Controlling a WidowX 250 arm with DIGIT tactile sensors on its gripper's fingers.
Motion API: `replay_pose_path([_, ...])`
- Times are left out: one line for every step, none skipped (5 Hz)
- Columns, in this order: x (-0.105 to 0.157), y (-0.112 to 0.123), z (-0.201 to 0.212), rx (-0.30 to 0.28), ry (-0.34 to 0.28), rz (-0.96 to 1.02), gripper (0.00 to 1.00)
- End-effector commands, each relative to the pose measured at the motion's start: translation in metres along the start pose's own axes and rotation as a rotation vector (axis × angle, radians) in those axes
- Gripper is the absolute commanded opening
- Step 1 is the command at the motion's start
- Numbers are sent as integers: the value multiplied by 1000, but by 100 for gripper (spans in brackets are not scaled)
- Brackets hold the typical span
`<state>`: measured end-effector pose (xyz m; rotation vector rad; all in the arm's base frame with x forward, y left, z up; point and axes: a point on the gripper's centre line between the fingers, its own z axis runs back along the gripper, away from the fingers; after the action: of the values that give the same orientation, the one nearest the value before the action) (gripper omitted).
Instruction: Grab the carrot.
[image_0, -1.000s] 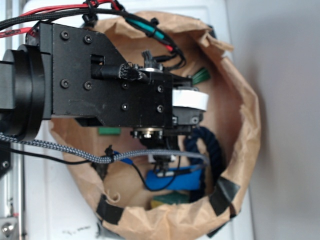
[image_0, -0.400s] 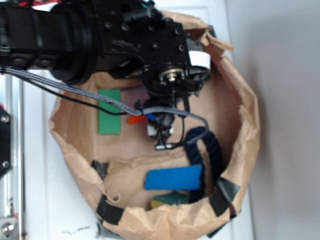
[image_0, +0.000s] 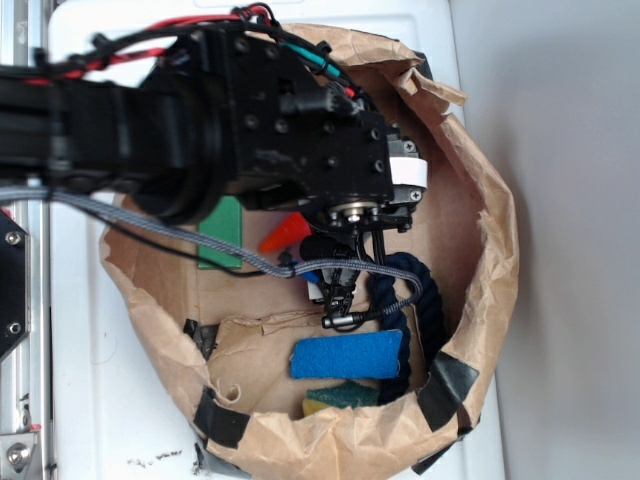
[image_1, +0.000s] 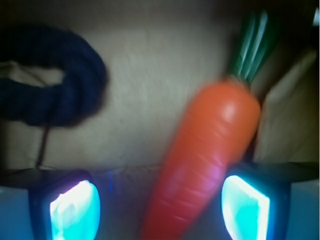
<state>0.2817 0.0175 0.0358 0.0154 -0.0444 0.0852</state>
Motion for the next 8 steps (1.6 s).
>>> replay_pose_path([20,2,-6,0,-49,169,100])
replay_pose_path([18,1,-15,40,-59,178,100])
replay_pose_path([16,0,-19,56,-68,180,0])
replay_pose_path([15,0,-12,57,-80,153,0])
replay_pose_path([28,-13,19,60,-44,59,0])
replay_pose_path([26,-31,70,10,-35,-28,0])
replay_pose_path([16,-35,112,-13,-43,-50,0])
replay_pose_path([-7,-30,140,-64,-54,-108,0])
